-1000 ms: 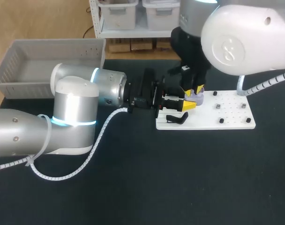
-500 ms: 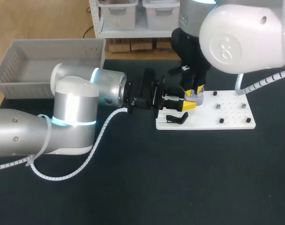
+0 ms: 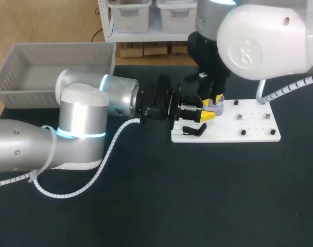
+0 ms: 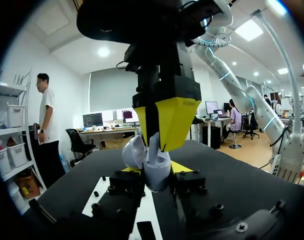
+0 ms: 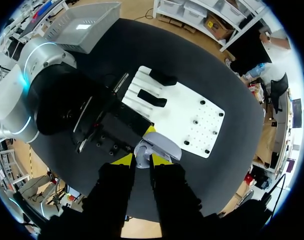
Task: Pick up each earbud case from the left stands, insert the matching earbuds, close the lid, and place the case in the box.
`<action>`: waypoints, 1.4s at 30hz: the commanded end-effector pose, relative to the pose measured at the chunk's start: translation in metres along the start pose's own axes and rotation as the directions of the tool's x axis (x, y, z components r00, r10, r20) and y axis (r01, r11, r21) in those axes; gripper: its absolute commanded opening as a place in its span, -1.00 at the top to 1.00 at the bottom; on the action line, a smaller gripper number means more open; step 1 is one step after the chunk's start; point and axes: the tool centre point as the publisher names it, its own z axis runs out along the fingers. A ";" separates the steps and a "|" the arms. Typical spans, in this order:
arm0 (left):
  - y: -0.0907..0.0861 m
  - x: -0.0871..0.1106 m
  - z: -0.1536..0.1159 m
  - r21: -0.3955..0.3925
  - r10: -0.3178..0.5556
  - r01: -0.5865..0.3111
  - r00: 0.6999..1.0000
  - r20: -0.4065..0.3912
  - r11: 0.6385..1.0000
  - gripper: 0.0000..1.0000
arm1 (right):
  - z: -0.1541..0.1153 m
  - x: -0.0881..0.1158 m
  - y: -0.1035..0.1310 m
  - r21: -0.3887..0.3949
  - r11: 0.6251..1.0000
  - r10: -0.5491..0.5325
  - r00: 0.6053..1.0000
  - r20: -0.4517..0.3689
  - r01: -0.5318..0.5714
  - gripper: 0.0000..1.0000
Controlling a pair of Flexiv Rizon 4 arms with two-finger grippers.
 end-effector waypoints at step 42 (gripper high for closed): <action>-0.002 0.001 0.000 -0.006 0.003 -0.003 1.000 0.002 1.000 1.00 | -0.018 -0.041 -0.065 -0.304 0.885 0.404 0.906 0.129 -0.352 -1.00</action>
